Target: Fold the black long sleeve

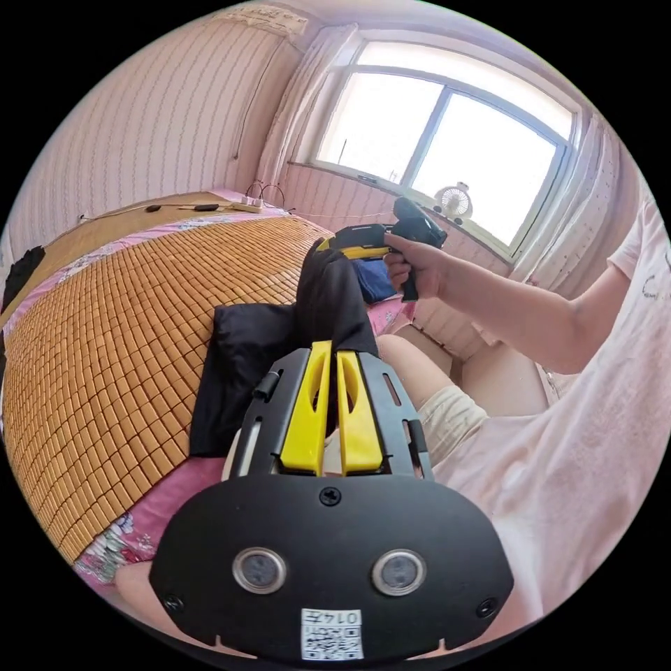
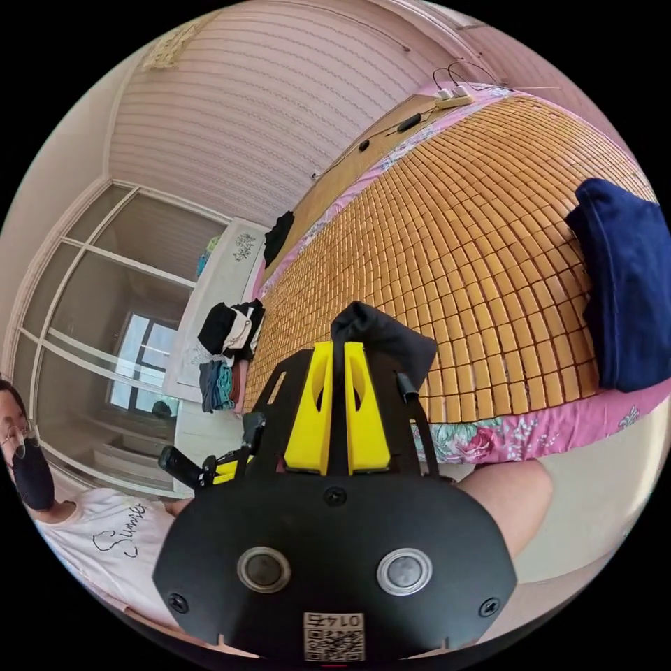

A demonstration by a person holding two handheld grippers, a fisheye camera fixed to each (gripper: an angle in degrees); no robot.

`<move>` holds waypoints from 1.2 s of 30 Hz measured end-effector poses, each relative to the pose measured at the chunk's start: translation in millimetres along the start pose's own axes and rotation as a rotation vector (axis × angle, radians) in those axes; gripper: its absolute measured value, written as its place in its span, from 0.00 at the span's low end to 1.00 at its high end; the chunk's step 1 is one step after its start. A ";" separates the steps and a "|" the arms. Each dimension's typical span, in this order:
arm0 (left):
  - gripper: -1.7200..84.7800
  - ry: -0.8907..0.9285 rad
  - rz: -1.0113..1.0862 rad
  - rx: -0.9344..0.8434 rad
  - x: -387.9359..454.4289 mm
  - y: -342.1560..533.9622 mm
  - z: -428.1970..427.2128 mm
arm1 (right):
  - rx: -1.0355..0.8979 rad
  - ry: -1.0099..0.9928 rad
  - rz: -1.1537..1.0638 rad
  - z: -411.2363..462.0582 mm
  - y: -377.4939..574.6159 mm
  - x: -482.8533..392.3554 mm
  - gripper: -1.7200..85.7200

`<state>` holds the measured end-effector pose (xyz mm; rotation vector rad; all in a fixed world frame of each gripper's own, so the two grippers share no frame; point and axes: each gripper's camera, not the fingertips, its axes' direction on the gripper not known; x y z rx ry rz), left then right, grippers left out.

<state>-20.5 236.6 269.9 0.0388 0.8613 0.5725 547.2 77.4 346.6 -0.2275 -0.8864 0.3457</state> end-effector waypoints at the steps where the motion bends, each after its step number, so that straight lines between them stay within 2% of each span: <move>1: 0.01 -0.017 -0.028 -0.005 -9.1 2.1 -0.8 | -0.043 0.033 -0.017 21.7 -13.3 -16.2 0.06; 4: 0.01 -0.105 -0.192 -0.080 -59.4 15.3 1.4 | -0.123 0.052 -0.030 83.6 -40.4 -43.9 0.08; 9: 0.03 -0.162 -0.401 -0.224 -133.4 41.5 4.8 | -0.228 0.241 -0.074 144.1 -59.1 -68.0 0.09; 12: 0.04 -0.163 -0.406 -0.194 -146.6 40.3 -1.0 | -0.179 0.218 -0.187 129.8 -57.0 -90.5 0.07; 15: 0.04 -0.159 -0.360 -0.195 -149.7 25.5 9.8 | -0.137 0.306 -0.305 116.2 -51.4 -110.6 0.04; 20: 0.06 -0.141 -0.301 -0.203 -155.5 -5.2 48.2 | -0.292 0.401 -0.379 173.7 -72.2 -128.9 0.02; 25: 0.08 -0.200 -0.301 -0.365 -173.4 -9.1 94.1 | -0.487 0.474 -0.343 246.3 -91.6 -121.4 0.01; 28: 0.08 -0.173 -0.338 -0.336 -182.6 -4.3 93.8 | -0.511 0.412 -0.321 247.0 -103.0 -124.5 0.01; 30: 0.09 -0.159 -0.369 -0.322 -186.7 -4.6 83.6 | -0.490 0.373 -0.392 234.5 -105.3 -137.6 0.02; 34: 0.11 -0.170 -0.384 -0.261 -189.6 0.0 64.1 | -0.375 0.382 -0.539 189.7 -106.9 -158.5 0.03; 35: 0.12 -0.170 -0.399 -0.258 -192.8 2.2 62.5 | -0.385 0.410 -0.582 185.2 -106.5 -157.5 0.12; 36: 0.14 -0.177 -0.422 -0.252 -196.8 3.5 62.7 | -0.400 0.437 -0.585 185.4 -106.9 -155.0 0.16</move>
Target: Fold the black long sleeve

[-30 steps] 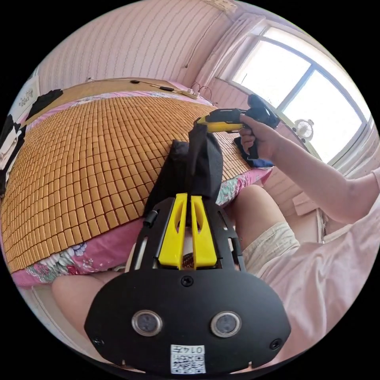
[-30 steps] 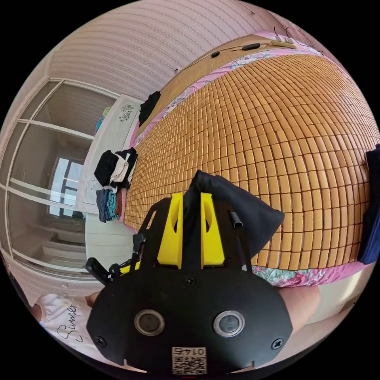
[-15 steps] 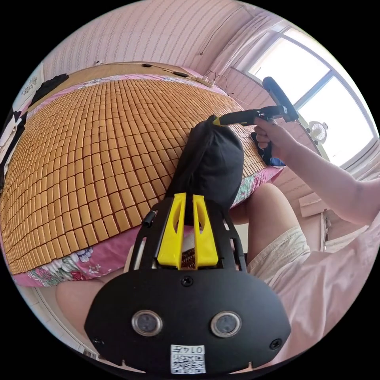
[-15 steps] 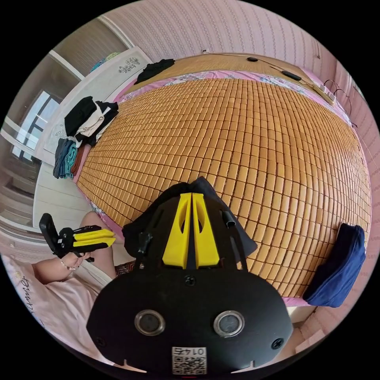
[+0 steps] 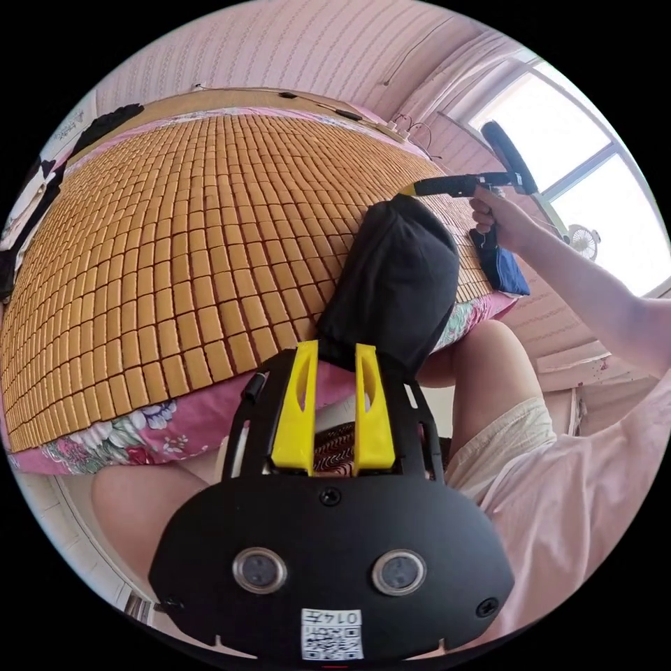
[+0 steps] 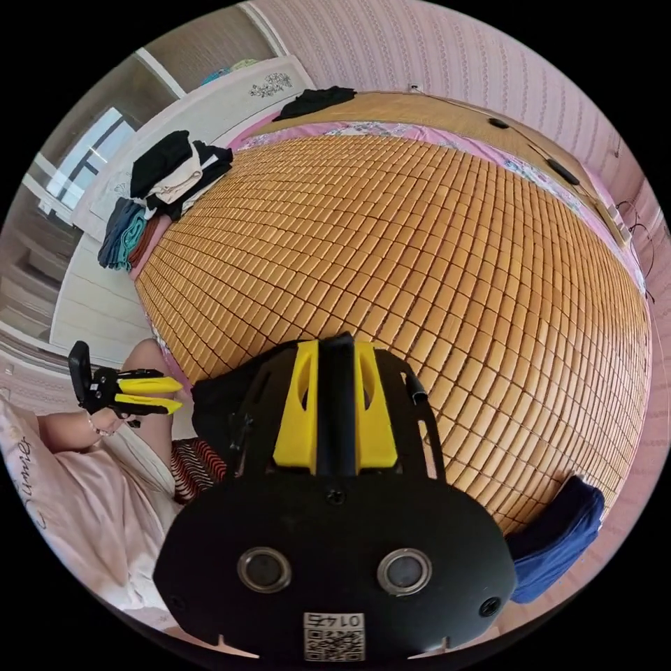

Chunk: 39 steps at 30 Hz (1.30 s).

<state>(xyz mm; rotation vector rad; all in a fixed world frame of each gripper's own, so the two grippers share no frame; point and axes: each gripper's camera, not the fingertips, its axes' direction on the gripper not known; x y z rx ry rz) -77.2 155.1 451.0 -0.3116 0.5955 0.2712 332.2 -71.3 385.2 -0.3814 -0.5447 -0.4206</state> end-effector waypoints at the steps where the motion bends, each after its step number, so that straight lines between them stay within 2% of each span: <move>1: 0.15 0.006 -0.009 0.003 -1.6 -1.0 1.1 | -0.067 0.029 0.010 7.3 0.1 5.0 0.20; 3: 0.17 0.033 -0.028 0.017 -2.5 -9.7 7.8 | -0.159 0.007 0.009 21.1 0.4 9.1 0.23; 5: 0.17 0.026 -0.018 -0.007 2.5 -19.4 18.3 | -0.204 -0.086 0.017 33.5 1.3 10.1 0.21; 9: 0.12 -0.009 -0.047 -0.083 13.0 -36.3 37.3 | -0.203 -0.115 0.035 31.6 5.6 8.4 0.17; 12: 0.08 -0.071 0.030 -0.101 25.2 -40.1 37.9 | -0.194 -0.126 0.009 15.5 16.6 3.5 0.12; 15: 0.02 -0.025 0.067 -0.085 31.7 -39.1 29.9 | -0.092 -0.139 -0.007 -16.5 40.2 -3.2 0.09; 22: 0.01 -0.011 0.194 0.018 62.6 -26.5 -10.5 | 0.254 -0.118 -0.077 -113.8 148.2 -39.3 0.08; 29: 0.01 0.065 0.450 0.127 147.1 -50.3 -69.3 | 0.549 -0.116 0.144 -192.1 291.7 -25.8 0.07; 34: 0.01 0.189 0.633 0.128 233.5 -112.7 -50.5 | 0.644 -0.005 0.272 -248.6 370.8 11.0 0.07; 36: 0.01 0.262 0.733 0.141 290.0 -152.8 -37.9 | 0.641 0.063 0.317 -273.6 390.6 31.5 0.07; 39: 0.02 0.299 0.762 0.111 361.0 -220.5 -7.4 | 0.596 0.126 0.421 -315.5 410.6 84.0 0.08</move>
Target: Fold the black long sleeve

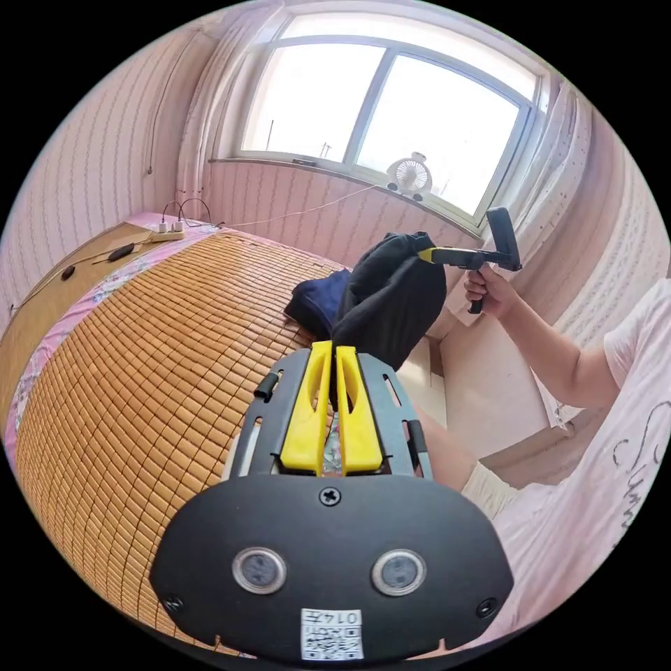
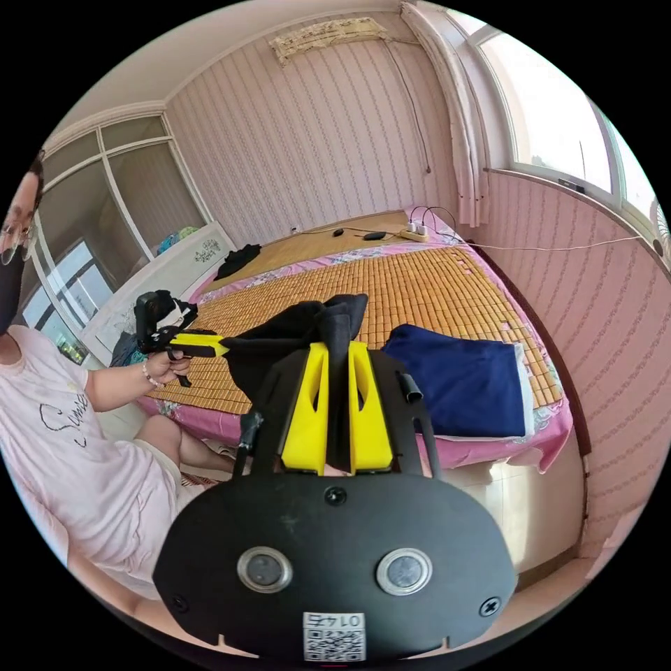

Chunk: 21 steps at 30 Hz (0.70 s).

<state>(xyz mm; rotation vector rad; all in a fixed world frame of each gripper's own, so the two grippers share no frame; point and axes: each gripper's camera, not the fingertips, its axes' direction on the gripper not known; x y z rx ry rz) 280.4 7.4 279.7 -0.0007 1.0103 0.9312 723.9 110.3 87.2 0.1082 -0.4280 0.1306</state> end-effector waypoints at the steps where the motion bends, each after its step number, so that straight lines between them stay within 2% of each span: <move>1: 0.02 0.004 -0.008 -0.035 -4.5 -18.4 15.1 | -0.028 0.026 0.037 -3.0 -15.1 28.0 0.09; 3: 0.05 -0.008 -0.104 -0.100 -28.5 -68.7 63.3 | -0.112 0.129 0.102 8.3 -36.0 72.5 0.10; 5: 0.07 -0.085 -0.173 -0.174 -41.7 -79.6 86.8 | -0.255 0.279 0.258 41.7 -47.2 131.1 0.13; 9: 0.07 -0.097 -0.206 -0.234 -47.0 -42.0 81.8 | -0.302 0.277 0.380 75.1 -21.3 153.1 0.14; 12: 0.06 -0.072 -0.220 -0.252 -42.0 13.0 48.2 | -0.279 0.266 0.378 91.3 12.8 131.8 0.14; 16: 0.06 -0.129 -0.268 -0.231 -24.2 93.1 -20.6 | -0.216 0.245 0.313 96.2 50.0 72.1 0.13; 21: 0.06 -0.346 -0.409 -0.123 19.4 217.3 -156.8 | -0.131 0.222 0.124 106.8 80.3 -50.3 0.12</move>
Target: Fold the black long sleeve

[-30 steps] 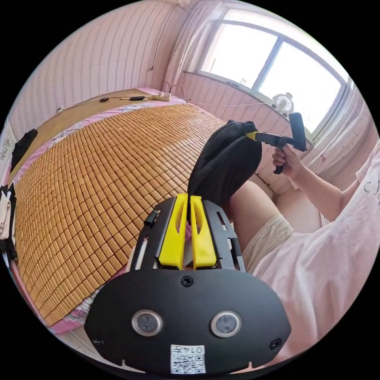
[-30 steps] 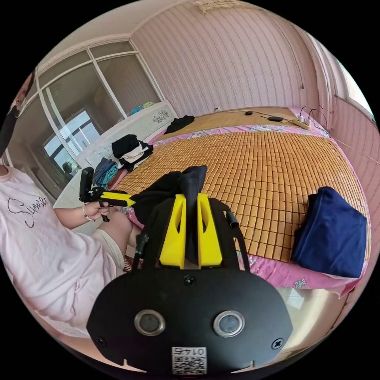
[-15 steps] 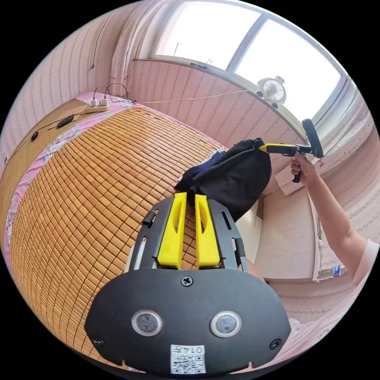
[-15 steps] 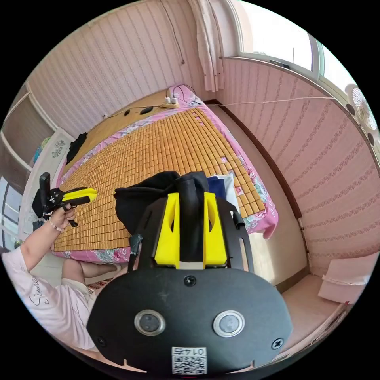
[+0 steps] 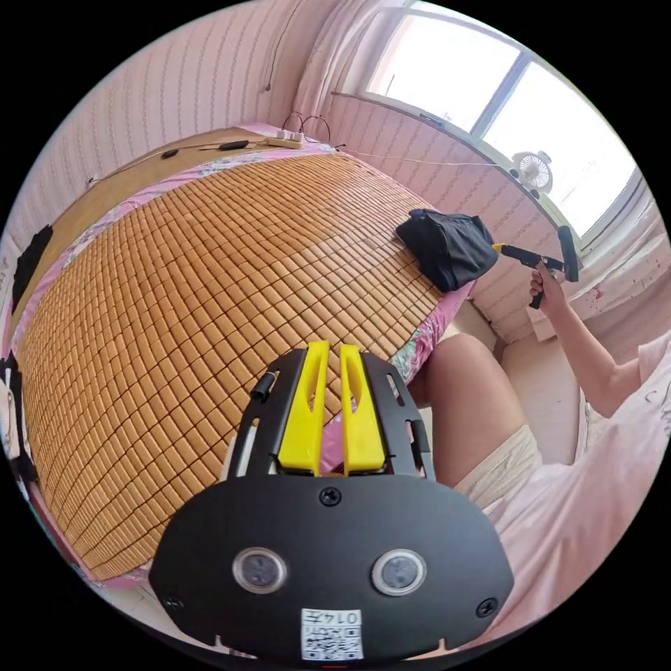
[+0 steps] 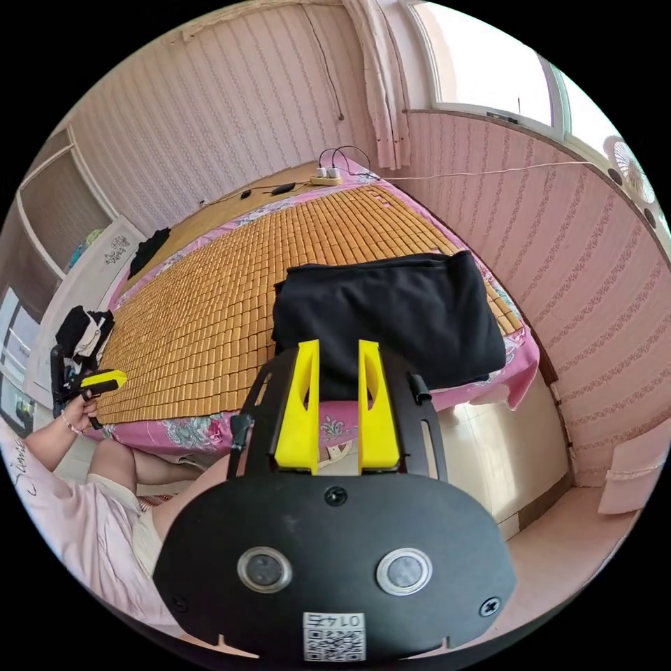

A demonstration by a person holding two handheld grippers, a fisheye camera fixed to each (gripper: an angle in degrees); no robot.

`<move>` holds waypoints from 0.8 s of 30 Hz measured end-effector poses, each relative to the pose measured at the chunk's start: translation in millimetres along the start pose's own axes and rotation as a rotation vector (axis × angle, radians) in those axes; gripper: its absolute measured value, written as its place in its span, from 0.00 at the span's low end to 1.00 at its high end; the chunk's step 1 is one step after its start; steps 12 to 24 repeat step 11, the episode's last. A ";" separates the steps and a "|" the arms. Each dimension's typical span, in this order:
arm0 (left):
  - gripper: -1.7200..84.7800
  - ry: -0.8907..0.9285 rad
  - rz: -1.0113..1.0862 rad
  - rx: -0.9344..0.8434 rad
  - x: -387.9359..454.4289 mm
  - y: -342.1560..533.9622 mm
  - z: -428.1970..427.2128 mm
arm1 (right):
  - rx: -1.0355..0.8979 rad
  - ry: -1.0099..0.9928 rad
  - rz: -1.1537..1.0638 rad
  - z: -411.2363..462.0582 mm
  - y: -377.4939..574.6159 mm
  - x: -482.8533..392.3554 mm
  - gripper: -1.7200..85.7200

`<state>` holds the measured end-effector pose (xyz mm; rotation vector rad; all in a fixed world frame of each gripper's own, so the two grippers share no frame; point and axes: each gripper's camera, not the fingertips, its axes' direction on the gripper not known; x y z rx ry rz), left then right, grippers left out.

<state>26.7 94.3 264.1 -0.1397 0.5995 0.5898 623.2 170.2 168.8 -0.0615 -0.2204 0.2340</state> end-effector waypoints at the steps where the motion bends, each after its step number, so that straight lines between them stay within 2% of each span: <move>1: 0.06 -0.029 -0.017 0.019 -5.0 13.9 -14.5 | -0.006 -0.032 -0.076 4.3 9.0 -37.1 0.12; 4: 0.06 -0.212 -0.103 0.148 -27.4 79.4 -88.6 | -0.069 -0.081 -0.279 24.9 25.1 -140.4 0.11; 6: 0.06 -0.347 -0.188 0.286 -45.4 135.7 -147.0 | -0.046 -0.109 -0.428 32.7 34.5 -210.9 0.10; 8: 0.07 -0.424 -0.258 0.351 -61.9 179.1 -184.9 | 0.033 -0.144 -0.601 38.3 46.5 -307.5 0.06; 11: 0.09 -0.490 -0.408 0.403 -97.0 254.2 -239.0 | 0.048 -0.296 -0.797 48.2 55.8 -430.5 0.08; 24: 0.09 -0.490 -0.408 0.403 -97.0 254.2 -239.0 | 0.048 -0.296 -0.797 48.2 55.8 -430.5 0.08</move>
